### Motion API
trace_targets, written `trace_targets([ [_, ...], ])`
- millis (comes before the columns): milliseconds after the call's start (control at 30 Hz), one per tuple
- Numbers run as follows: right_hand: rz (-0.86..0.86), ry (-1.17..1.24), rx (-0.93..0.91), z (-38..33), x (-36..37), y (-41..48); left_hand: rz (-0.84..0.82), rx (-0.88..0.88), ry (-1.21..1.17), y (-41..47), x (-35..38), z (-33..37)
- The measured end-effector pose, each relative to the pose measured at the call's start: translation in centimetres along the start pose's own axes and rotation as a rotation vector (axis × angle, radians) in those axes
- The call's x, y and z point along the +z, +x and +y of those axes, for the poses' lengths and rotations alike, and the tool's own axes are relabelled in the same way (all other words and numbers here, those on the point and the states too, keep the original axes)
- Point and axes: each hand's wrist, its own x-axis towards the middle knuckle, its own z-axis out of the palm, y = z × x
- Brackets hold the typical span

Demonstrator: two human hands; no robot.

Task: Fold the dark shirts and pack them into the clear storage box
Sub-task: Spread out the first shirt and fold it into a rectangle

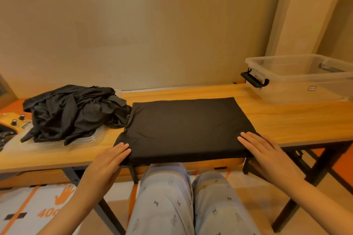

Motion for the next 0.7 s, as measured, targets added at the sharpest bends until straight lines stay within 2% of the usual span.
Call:
trace_targets([
  [267,0.160,-0.128,-0.102,1.6,1.9,0.1,0.061,0.147,0.175,-0.3,2.5,-2.1],
  [700,0.313,0.091,-0.194,3.0,1.1,-0.9,0.101,0.211,0.132,-0.7,1.9,-2.7],
])
